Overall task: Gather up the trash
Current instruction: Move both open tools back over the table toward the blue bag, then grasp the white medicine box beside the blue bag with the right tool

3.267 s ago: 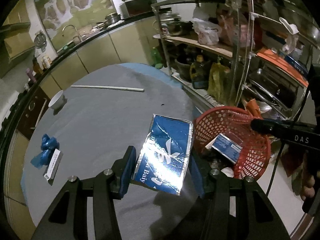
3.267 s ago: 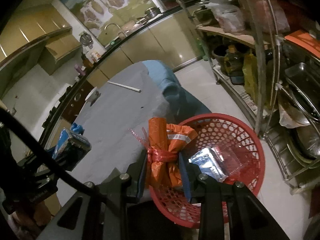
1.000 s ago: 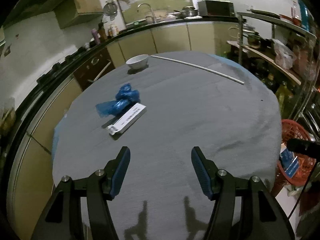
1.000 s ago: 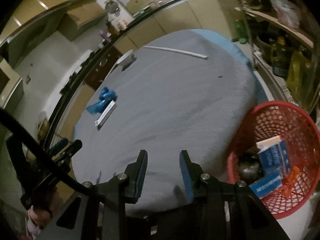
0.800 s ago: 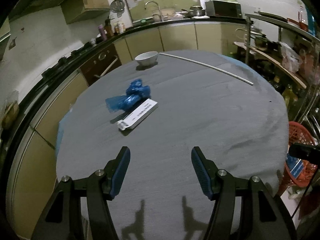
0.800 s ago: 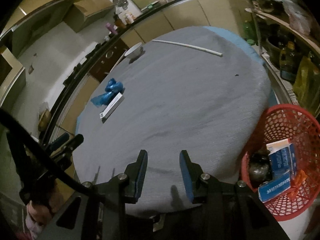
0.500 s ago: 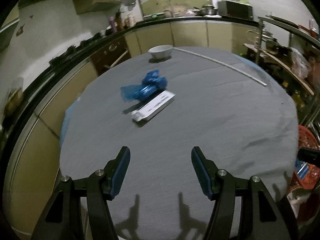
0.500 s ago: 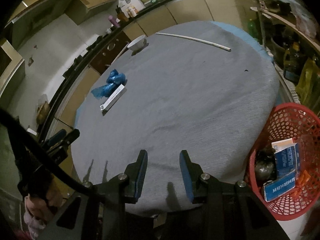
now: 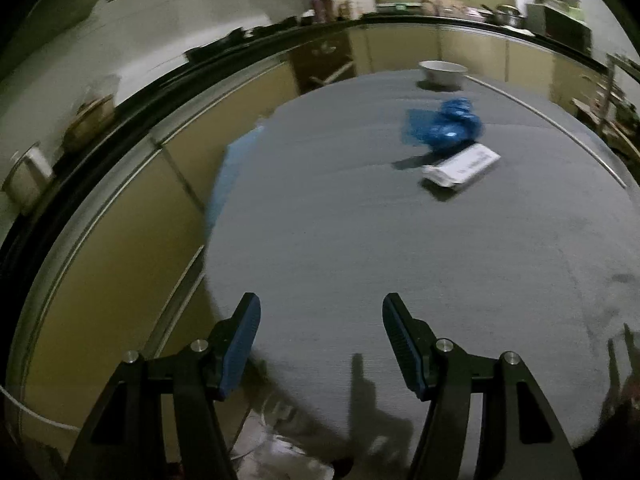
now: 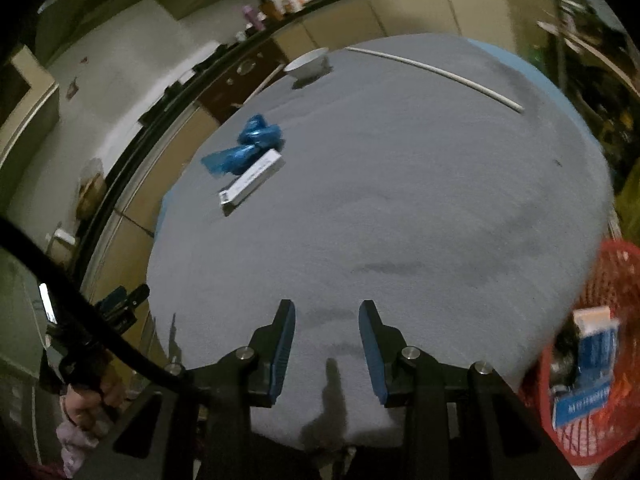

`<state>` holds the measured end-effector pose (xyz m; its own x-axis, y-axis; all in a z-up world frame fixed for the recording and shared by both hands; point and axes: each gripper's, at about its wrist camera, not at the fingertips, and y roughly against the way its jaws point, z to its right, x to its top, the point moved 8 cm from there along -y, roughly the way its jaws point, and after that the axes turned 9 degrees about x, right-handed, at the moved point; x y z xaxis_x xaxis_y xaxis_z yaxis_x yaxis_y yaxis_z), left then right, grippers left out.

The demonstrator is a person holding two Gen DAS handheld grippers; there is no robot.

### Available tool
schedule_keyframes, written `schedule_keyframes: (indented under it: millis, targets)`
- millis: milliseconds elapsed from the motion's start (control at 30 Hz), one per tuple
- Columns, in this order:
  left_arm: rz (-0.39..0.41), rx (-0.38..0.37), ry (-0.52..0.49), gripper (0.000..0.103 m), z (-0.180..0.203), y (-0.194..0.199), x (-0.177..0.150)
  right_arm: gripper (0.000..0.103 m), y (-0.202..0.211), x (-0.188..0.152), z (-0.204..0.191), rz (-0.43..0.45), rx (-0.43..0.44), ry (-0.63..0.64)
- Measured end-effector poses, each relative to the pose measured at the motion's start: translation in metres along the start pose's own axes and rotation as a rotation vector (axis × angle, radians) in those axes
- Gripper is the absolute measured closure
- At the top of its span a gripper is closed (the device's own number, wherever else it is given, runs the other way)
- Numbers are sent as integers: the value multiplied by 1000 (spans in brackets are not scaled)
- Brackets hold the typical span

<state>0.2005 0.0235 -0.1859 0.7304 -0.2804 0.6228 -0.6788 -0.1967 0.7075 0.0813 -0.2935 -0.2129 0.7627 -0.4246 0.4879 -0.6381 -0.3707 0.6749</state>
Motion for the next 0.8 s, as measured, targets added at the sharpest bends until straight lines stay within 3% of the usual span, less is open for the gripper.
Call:
schedule_keyframes:
  millis: [300, 567, 800]
  targets:
    - [-21, 13, 30, 39, -23, -21, -8, 67, -62, 49, -50, -66, 37, 16]
    - [-59, 18, 53, 39, -37, -40, -23, 67, -144, 88, -77, -140, 4, -12]
    - [-88, 14, 76, 39, -48, -49, -31, 67, -204, 120, -97, -118, -68, -32]
